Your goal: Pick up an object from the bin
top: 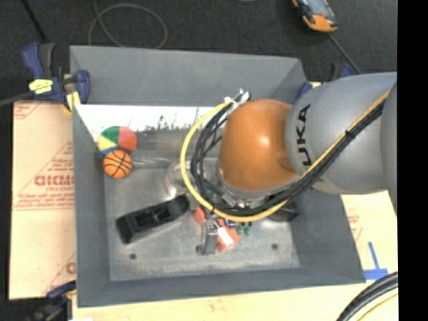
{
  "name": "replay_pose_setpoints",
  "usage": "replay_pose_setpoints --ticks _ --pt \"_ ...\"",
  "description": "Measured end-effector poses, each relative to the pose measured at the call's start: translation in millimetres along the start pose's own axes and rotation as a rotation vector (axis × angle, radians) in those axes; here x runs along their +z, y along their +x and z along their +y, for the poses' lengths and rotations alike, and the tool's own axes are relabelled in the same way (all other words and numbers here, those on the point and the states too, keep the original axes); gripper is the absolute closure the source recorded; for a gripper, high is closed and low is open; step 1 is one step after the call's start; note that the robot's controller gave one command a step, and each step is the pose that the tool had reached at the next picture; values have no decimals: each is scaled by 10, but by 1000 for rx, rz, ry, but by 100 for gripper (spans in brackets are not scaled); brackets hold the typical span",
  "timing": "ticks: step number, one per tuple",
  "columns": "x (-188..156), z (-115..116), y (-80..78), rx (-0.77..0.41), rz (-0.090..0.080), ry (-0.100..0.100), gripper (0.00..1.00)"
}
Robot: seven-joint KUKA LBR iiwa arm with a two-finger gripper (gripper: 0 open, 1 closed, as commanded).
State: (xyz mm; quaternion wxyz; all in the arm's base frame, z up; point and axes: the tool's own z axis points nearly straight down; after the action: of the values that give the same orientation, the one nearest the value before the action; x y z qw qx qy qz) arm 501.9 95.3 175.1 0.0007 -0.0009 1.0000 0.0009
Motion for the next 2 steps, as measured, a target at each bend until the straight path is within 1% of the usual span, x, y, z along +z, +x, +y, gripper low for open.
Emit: replay_pose_setpoints --ticks 1,2 --pt "324 11 -272 28 -6 -1 0" --pt "635 201 -353 70 -24 -1 0"
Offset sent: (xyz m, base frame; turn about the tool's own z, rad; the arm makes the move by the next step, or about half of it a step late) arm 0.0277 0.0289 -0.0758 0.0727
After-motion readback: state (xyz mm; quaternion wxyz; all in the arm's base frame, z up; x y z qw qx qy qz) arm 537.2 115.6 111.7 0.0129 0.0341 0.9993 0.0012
